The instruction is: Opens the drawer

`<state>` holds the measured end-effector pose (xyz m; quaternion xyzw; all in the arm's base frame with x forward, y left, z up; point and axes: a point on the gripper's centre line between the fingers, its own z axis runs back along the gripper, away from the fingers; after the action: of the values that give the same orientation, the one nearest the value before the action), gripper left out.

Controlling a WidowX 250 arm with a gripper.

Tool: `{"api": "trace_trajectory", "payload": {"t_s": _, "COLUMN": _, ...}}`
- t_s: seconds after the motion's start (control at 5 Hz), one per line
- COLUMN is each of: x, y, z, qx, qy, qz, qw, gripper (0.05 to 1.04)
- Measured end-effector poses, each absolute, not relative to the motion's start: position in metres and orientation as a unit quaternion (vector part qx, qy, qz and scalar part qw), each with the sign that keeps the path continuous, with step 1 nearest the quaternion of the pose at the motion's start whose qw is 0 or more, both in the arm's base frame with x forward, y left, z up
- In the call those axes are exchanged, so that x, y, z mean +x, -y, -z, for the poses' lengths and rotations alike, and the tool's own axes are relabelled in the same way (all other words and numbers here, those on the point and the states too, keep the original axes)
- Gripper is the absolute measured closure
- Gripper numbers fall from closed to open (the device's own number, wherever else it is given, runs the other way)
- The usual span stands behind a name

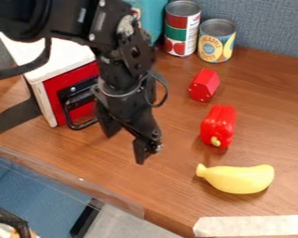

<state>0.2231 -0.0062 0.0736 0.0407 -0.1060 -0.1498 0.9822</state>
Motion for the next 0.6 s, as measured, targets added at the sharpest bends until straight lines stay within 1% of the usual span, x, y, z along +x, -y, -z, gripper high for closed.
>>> {"api": "trace_trajectory", "payload": {"t_s": 0.2, "x": 0.231, "y": -0.003, "z": -0.075, "qx": 0.054, "qy": 0.128, "qz": 0.18, "qw": 0.974, "gripper": 0.084}}
{"api": "trace_trajectory", "payload": {"t_s": 0.6, "x": 0.237, "y": -0.017, "z": -0.071, "qx": 0.075, "qy": 0.132, "qz": 0.236, "qw": 0.96, "gripper": 0.084}}
